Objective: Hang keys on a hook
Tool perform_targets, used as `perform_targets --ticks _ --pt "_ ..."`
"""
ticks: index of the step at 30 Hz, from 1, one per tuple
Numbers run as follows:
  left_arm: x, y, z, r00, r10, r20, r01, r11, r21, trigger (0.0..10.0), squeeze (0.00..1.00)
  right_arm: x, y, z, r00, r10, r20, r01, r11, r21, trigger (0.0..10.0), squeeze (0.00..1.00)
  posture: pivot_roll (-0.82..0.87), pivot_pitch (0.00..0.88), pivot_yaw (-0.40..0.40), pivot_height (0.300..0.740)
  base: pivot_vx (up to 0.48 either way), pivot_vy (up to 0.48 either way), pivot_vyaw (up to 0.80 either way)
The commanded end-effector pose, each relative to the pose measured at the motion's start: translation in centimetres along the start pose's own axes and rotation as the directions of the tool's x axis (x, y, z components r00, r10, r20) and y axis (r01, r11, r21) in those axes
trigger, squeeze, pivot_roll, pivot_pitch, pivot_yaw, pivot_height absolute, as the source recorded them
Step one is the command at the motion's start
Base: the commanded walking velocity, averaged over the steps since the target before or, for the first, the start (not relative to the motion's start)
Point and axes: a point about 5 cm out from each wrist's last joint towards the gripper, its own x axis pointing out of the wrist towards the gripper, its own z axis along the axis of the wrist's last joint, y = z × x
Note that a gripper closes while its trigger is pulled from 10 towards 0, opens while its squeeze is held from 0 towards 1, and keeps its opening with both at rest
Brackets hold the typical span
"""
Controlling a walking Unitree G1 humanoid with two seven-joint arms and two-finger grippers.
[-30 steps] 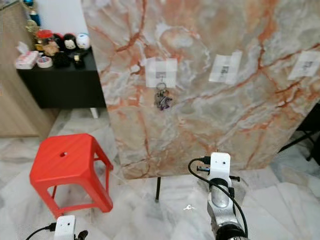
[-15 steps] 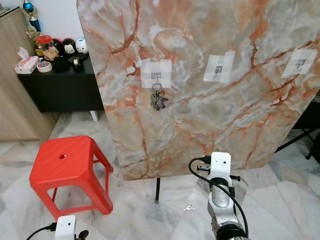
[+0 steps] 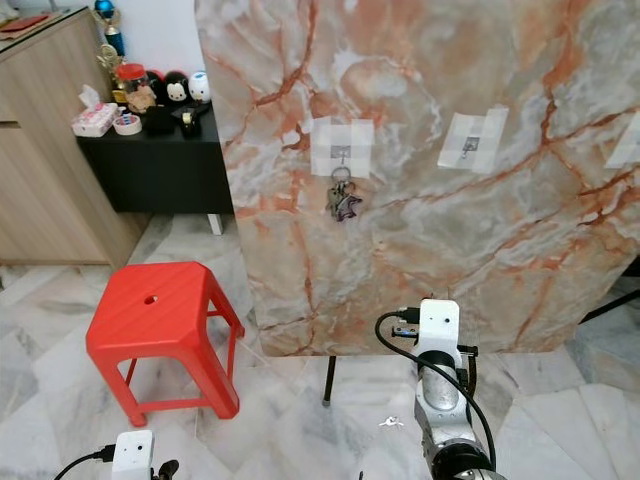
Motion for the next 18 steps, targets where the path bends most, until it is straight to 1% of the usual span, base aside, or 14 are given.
perform_targets --ticks 1,10,12,18 --pt "-0.04 -0.04 -0.25 1.0 -0.001 -0.016 0.001 1.0 -0.009 10.0 0.0 0.2 -0.15 0.36 1.0 -0.007 0.014 0.007 1.0 0.009 10.0 0.0 0.01 0.0 -0.041 0.74 0.0 0.0 0.0" --pt "-0.03 -0.14 -0.23 1.0 -0.003 -0.014 0.003 1.0 -0.013 10.0 0.0 0.28 -0.18 0.43 1.0 -0.013 0.012 0.013 1.0 0.013 10.0 0.0 0.01 0.0 -0.044 0.74 0.0 0.0 0.0" --pt "-0.04 -0.12 -0.24 1.0 -0.002 -0.015 0.002 1.0 -0.014 10.0 0.0 0.28 -0.18 0.43 1.0 -0.014 0.012 0.013 1.0 0.013 10.0 0.0 0.01 0.0 -0.043 0.74 0.12 0.0 0.0" --pt "-0.04 -0.09 -0.25 1.0 -0.001 -0.014 0.001 1.0 -0.013 10.0 0.0 0.26 -0.17 0.39 1.0 -0.015 0.01 0.015 1.0 0.013 10.0 0.0 0.01 0.0 -0.044 0.74 0.252 0.0 0.0"
